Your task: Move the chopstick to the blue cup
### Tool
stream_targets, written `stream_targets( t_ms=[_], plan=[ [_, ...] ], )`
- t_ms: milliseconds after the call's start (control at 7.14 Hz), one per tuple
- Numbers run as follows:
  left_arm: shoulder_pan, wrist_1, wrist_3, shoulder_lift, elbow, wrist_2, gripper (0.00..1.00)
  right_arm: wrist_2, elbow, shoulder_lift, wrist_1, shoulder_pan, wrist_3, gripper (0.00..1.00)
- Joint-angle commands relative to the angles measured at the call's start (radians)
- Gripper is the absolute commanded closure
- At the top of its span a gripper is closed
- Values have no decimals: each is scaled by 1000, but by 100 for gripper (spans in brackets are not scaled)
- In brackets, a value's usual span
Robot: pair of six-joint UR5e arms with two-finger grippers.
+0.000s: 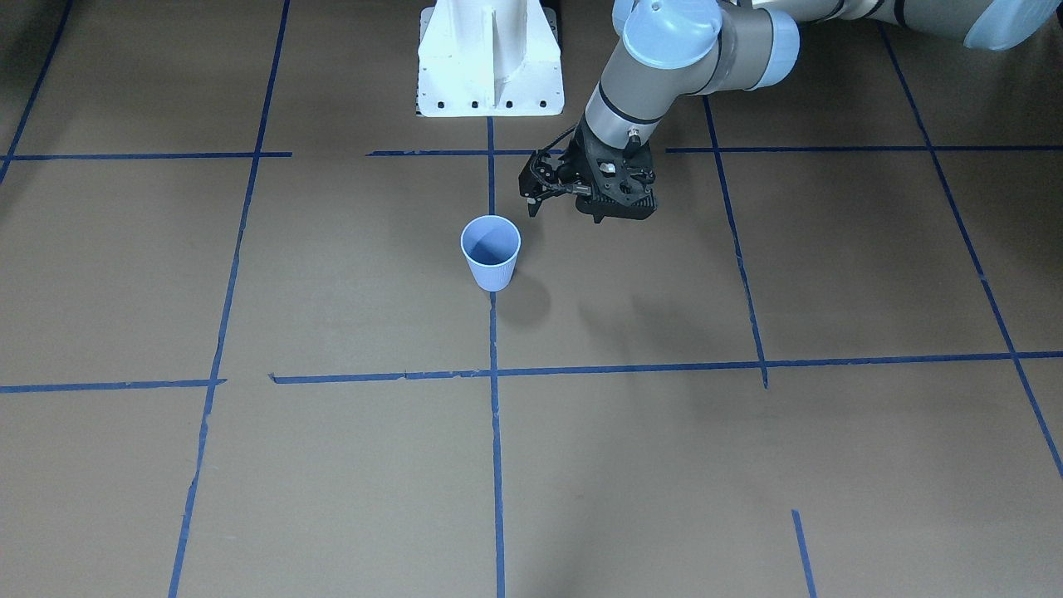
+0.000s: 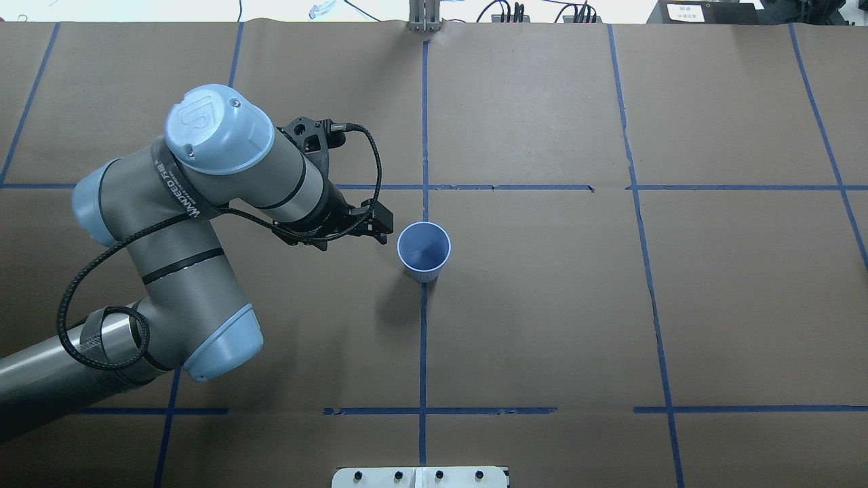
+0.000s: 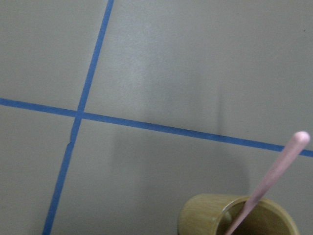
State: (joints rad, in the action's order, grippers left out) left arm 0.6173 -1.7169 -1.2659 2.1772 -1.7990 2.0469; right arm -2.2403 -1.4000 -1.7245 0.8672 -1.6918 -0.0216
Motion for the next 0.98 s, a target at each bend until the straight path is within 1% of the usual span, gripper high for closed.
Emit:
stream_targets(
  t_ms=[0,140,280,420,560,700,840],
  plan=[
    [1,0,-1,-1,-2,-1,0,30,76,33,-51,-48,-9,2],
    [1,0,-1,-2,-2,-1,0,30,81,52,-53,-48,-23,2],
    [1,0,0,-2,-2,-1,0,48,101,71,-118,-48,-62,2],
    [1,0,-1,-2,-2,-1,0,65,160,74,-208,-48,-89,2],
    [1,0,-1,-2,-2,-1,0,68,241,82,-323,-48,-92,2],
    [4,0,-1,-2,-2,-1,0,68,260,85,-361,-48,-131,3],
    [5,-1,-1,-2,-3,-1,0,70,263,92,-361,-46,-161,4]
  ],
)
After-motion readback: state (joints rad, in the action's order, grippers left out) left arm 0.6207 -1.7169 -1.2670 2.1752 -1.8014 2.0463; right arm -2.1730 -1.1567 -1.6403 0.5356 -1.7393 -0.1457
